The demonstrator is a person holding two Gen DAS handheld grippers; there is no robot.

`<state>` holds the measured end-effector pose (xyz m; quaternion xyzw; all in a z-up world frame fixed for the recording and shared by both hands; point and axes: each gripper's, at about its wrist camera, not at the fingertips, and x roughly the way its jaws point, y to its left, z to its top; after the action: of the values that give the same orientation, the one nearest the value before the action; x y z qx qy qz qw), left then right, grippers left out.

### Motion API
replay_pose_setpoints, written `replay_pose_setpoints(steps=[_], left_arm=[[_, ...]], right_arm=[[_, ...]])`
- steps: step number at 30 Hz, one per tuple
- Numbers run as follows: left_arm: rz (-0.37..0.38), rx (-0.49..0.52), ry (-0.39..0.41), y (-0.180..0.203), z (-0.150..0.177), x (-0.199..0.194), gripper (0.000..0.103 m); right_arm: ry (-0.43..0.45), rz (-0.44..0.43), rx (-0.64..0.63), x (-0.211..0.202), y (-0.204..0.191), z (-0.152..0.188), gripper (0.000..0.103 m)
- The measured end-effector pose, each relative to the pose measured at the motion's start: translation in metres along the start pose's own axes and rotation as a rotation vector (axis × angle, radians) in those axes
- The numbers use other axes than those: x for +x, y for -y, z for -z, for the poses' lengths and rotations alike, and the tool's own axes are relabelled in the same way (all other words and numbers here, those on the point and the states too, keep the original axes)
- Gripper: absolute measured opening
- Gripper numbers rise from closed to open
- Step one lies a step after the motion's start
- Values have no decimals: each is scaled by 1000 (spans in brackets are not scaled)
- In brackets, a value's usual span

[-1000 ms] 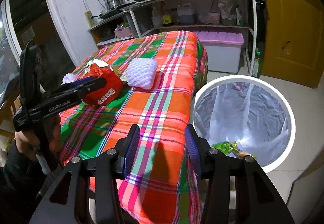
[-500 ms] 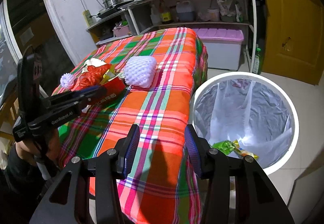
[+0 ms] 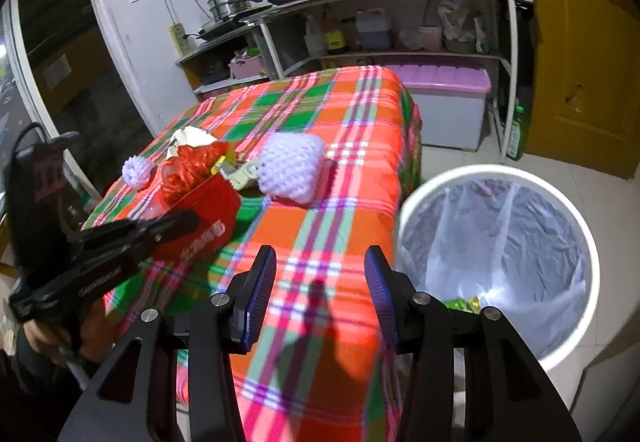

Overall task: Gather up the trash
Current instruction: 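Grasp the red packet with the left gripper while the right grasps the white foam net, then carry the red packet and white foam net over the trash bin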

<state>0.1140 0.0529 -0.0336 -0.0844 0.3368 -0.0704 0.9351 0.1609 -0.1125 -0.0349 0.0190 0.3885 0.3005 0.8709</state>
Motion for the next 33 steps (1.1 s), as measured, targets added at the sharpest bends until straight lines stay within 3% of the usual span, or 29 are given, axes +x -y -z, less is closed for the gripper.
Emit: replay_pose_setpoints(steps=[7,14,17,19,20,22,26,30,32,33], left_arm=[[-1,-42,56,-11,-7,-21,0],[24,-35,31,-19,-1,-18,1],[38,-29,31,-19,1,-19,8],[42,-29,35,-18,3,-20,26],[45,-31,37,-19,4,-21,29],[51,-30,38,-20,5,-22,39],[55,-15,23,-17,7,-18,39],[43,6,-6,-10,11,-10,39],[28,19,-27,-8,13,-4,31],[21,23,-46,-6,15,0,22]], right_arm=[[-13,-20,-3,32,-14,-25,47],[-48,-22,14,69,-16,-43,51],[-69,-21,39,82,-12,-47,51],[-90,-34,62,90,-8,-49,51],[-94,-42,67,92,-8,-49,49],[-96,-48,65,94,-7,-48,33],[-83,-37,50,92,-8,-46,25],[-68,-34,52,81,-4,-43,23],[-63,-34,56,76,-2,-41,23],[-59,-33,58,72,-1,-39,23]])
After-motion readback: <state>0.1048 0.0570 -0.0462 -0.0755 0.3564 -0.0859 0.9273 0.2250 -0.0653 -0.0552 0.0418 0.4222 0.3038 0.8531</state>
